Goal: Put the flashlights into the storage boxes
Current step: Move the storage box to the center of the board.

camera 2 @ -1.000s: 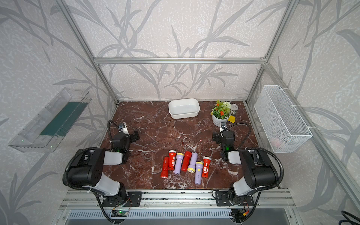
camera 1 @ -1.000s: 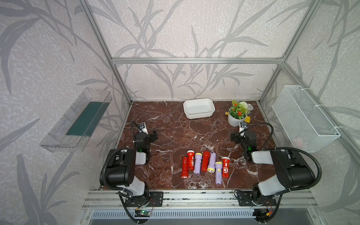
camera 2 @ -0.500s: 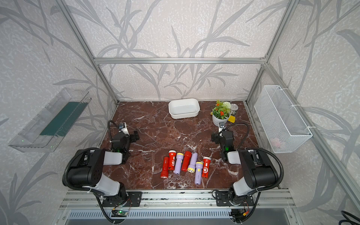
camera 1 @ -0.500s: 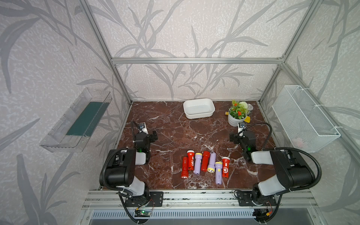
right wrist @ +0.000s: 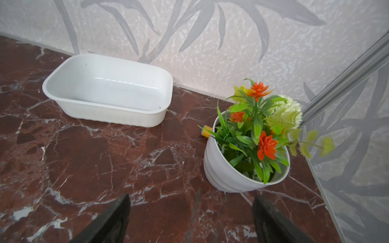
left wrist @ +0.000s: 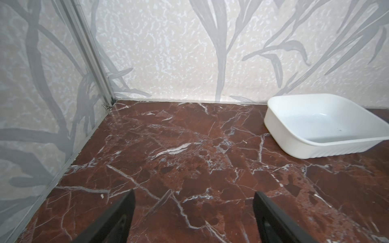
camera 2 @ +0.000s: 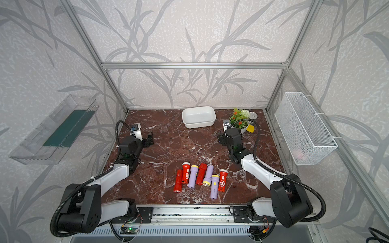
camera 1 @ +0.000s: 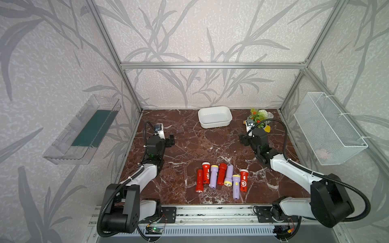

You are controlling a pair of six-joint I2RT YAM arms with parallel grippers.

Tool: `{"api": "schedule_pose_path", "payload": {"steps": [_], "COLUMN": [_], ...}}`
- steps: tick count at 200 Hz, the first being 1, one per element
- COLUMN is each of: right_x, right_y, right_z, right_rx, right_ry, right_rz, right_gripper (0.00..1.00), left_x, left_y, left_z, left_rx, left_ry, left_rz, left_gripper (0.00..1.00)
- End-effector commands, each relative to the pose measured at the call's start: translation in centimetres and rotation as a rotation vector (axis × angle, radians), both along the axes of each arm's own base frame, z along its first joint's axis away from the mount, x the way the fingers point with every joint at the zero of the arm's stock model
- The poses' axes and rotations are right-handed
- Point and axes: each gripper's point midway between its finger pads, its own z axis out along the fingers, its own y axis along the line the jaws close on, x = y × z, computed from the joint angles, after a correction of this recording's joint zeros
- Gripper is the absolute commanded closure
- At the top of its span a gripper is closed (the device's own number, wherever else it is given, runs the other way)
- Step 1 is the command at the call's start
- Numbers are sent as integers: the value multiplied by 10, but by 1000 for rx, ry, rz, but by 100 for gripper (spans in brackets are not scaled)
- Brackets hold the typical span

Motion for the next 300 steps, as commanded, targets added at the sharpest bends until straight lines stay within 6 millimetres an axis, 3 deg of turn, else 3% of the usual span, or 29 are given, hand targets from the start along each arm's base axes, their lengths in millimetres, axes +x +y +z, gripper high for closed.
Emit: {"api": "schedule_pose_path", "payload": {"steps": [1,25,65,83,87,104,136,167,207,252,300], "right_x": [-6,5,33,51,57,76,115,152,184,205,210], "right_y": [10,40,87,98,101,107,106,90,67,51,54], "right_z": [-5,10,26,24,14,3,-29,-55,-60,-70,-79], "right_rx": [24,101,120,125,114,103,129,176,161,197,210], "right_ry": [132,201,249,274,296,330,414,497,520,564,571], "right_rz": [-2,55,130,126,120,93,30,-36,-87,-91,-69], "right_gripper": [17,24,26,27,28,30,29,29,29,31,31], "left_x": [4,24,59,76,81,100,129,149,172,195,207], "left_y": [-32,-63,-92,-101,-103,-112,-139,-161,-184,-206,-210], "left_z": [6,11,7,7,6,1,-17,-32,-41,-59,-81], "left_rx": [-72,-133,-252,-277,-282,-292,-276,-273,-233,-215,-214], "left_ry": [54,143,293,319,327,366,453,486,515,556,591], "left_rz": [-81,-135,-155,-145,-143,-131,-137,-148,-160,-163,-144], "left_gripper": [10,11,14,15,15,16,19,19,19,19,21]}}
